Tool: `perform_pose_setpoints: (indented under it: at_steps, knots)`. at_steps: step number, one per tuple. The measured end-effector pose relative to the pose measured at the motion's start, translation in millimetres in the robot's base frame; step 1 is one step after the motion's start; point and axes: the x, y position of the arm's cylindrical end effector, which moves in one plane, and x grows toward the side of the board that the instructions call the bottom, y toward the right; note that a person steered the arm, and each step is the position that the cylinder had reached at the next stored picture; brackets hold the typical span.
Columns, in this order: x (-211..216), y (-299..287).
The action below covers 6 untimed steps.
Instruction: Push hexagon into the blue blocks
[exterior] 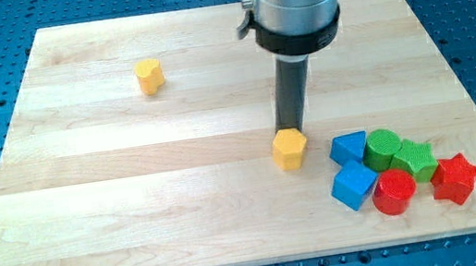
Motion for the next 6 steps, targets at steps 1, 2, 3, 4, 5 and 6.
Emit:
perform_pose_setpoints:
  at_steps: [1,2,3,4,5,6]
  knots:
    - [-7.1,-24.2]
    - [8.3,-68.1]
    - [29.6,-21.5]
    - [29.7,14.1]
    - [29.7,-25.3]
    - [22.2,-129.2]
